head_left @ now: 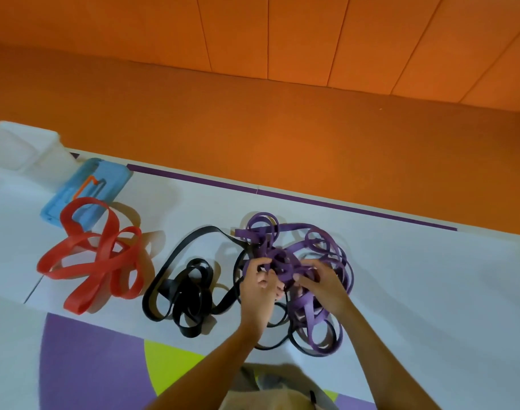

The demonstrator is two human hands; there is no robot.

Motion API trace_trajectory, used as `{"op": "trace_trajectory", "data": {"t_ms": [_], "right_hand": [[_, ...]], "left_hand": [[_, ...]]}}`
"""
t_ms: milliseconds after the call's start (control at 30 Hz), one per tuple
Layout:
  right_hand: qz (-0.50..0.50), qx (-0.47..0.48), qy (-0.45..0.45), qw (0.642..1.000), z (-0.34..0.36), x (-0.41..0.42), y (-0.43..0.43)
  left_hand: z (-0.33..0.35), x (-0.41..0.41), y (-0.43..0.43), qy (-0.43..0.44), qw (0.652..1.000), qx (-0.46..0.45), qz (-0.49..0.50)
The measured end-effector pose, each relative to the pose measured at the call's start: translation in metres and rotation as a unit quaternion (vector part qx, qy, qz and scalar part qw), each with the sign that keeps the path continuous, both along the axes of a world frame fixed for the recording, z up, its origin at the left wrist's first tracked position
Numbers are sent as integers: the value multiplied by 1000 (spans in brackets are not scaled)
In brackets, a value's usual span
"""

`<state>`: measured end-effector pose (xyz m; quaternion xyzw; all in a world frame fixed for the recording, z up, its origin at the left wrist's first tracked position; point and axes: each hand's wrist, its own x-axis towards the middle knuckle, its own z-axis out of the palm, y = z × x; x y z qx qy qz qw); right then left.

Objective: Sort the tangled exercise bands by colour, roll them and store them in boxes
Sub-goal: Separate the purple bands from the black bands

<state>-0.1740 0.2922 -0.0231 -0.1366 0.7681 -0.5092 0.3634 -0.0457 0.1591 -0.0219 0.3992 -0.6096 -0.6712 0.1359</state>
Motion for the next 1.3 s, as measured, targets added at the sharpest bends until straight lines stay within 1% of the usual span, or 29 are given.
{"op": "trace_trajectory", "data": {"t_ms": [33, 67, 100, 133, 167, 200, 233, 267, 300, 333, 367, 400, 433, 467, 533, 567, 600, 667, 733, 800, 833, 867, 933, 967, 1033, 1167, 1233, 1300], "right_hand": [[-57, -2, -6, 998, -2, -5, 4], [-119, 4, 1, 993, -3, -10, 10], [-176, 20, 17, 984, -3, -15, 17], [-223, 45, 38, 973, -2, -20, 24], [-257, 79, 66, 961, 0, -25, 30], [-275, 119, 97, 949, 1, -29, 35], [-283, 162, 123, 937, 2, -33, 40], [-288, 203, 142, 925, 3, -38, 41], [-281, 249, 149, 915, 4, -42, 41], [-266, 296, 149, 905, 4, -45, 38], [-245, 334, 150, 898, 4, -46, 32], [-220, 358, 163, 893, 5, -46, 23], [-193, 361, 196, 891, 6, -45, 12], [-165, 341, 248, 891, 5, -41, 0], [-79, 239, 362, 898, 0, -26, -26], [-14, 191, 391, 900, -4, -17, -41], [58, 168, 398, 900, -8, -8, -55], [190, 191, 355, 895, -19, 8, -80], [255, 255, 283, 888, -31, 20, -94], [257, 292, 256, 885, -40, 24, -99], [236, 289, 260, 891, -42, 25, -97], [203, 270, 262, 904, -42, 23, -94], [151, 226, 251, 929, -40, 19, -80], [148, 218, 251, 931, -40, 16, -70], [169, 235, 256, 922, -41, 7, -49], [186, 275, 215, 919, -32, -10, -17], [173, 276, 219, 920, -30, -16, -4], [164, 287, 205, 921, -31, -19, 13]], "left_hand": [[-3, -2, -3, -14, 999, -20, 24], [-5, -4, -7, -40, 996, -72, 28], [-9, -5, -14, -87, 985, -146, 11], [-13, -7, -21, -140, 965, -219, -21], [-16, -8, -28, -195, 939, -272, -75], [-19, -8, -34, -251, 908, -305, -141], [-21, -9, -39, -297, 875, -324, -202], [-23, -9, -43, -328, 850, -333, -244], [-24, -9, -47, -336, 842, -334, -258], [-27, -10, -50, -322, 854, -325, -245], [-29, -8, -52, -296, 879, -309, -212], [-31, -7, -54, -266, 906, -282, -170], [-31, -4, -56, -242, 930, -245, -128], [-31, 0, -59, -220, 950, -202, -90], [-29, 9, -65, -178, 976, -122, -27], [-27, 13, -68, -161, 982, -93, -6], [-26, 16, -72, -151, 985, -78, 5], [-25, 20, -80, -162, 983, -91, -2], [-23, 23, -87, -190, 972, -134, -32], [-22, 25, -93, -205, 959, -186, -60], [-22, 25, -95, -213, 952, -207, -77], [-21, 24, -96, -221, 946, -219, -93], [-24, 22, -99, -228, 942, -216, -117], [-26, 20, -99, -230, 942, -211, -124], [-32, 16, -98, -228, 942, -208, -134], [-43, 1, -88, -229, 937, -215, -155], [-49, -6, -83, -247, 936, -202, -147], [-55, -13, -79, -288, 937, -161, -117]]}}
